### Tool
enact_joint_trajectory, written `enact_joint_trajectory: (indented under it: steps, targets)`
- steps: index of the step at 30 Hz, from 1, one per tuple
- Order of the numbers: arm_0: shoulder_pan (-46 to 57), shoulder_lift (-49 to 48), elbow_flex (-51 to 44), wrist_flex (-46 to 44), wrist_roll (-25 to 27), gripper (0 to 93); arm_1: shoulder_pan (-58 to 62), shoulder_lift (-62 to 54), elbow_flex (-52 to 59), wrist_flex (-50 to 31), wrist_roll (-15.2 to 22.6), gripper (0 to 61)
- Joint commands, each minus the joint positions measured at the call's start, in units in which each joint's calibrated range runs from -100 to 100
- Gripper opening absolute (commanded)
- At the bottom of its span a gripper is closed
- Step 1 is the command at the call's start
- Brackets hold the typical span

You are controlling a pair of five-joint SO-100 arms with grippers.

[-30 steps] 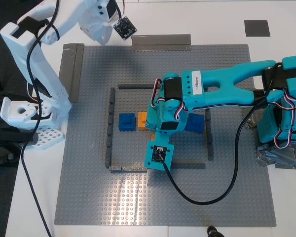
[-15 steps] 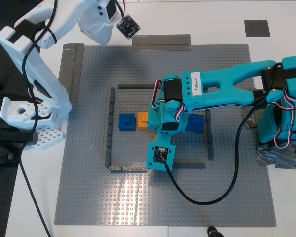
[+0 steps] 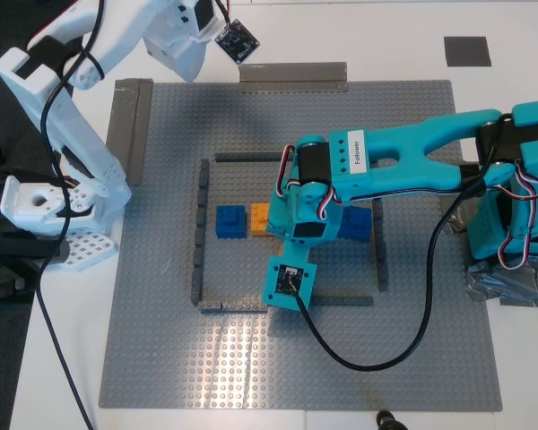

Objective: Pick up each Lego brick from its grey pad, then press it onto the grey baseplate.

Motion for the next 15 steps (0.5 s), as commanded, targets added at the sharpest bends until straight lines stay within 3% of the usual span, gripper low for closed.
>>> enact_joint_trajectory:
  steps: [1,7,15]
  targets:
    - [-0.2,-0.4,-0.2,0.3,-0.1,3.4,0.5,-5.1,-0.2,-0.5,0.0,0.2]
    - [-0.2,-0.3,-0.2,0.3,-0.3,13.5,0.4,-5.2,-0.3,-0.5,0.2,0.2]
    - [-0.2,-0.9,-0.3,0.3,-0.3,15.4,0.1,-5.6,-0.5,-0.5,0.8,0.2]
